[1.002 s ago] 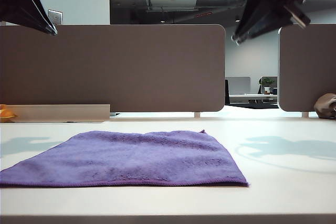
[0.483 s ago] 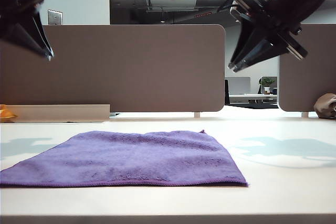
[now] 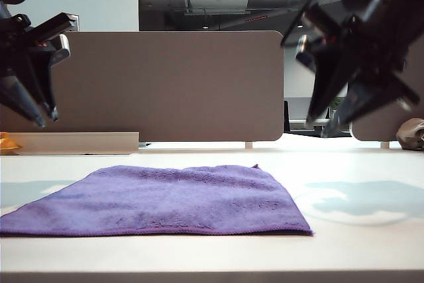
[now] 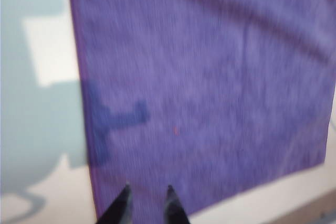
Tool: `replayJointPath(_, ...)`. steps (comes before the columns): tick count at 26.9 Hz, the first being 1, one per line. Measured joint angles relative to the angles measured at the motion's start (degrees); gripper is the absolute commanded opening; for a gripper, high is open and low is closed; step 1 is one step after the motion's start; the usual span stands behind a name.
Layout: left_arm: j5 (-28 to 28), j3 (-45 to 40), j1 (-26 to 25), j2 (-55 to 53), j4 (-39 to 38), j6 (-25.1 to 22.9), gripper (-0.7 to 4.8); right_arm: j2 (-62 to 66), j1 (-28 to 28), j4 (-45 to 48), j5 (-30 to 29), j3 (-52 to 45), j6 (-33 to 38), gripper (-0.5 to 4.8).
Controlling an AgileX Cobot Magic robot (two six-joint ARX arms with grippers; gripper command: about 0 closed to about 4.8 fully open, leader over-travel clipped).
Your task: Fold the bottom of the cloth upward, then fold it vertically to form a square shape.
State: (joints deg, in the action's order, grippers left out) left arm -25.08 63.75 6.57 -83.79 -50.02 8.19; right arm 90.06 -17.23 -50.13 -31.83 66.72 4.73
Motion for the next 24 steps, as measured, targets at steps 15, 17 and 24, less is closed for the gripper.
replayJointPath(15, -5.0, -10.4, 0.0, -0.2, -3.5, -5.8, 0.81, 2.4, -5.3, 6.1, -2.5, -9.9, -0.3, 1.81)
replayJointPath(17, -5.3, -11.7, 0.0, -0.2, -2.1, -5.8, 0.81, 2.4, -5.4, 6.1, -2.5, -10.0, -0.3, 1.81)
replayJointPath(24, -1.1, -12.2, 0.0, -0.2, -2.3, -5.8, 0.81, 2.4, -5.4, 6.1, -2.6, -11.1, -0.3, 1.81)
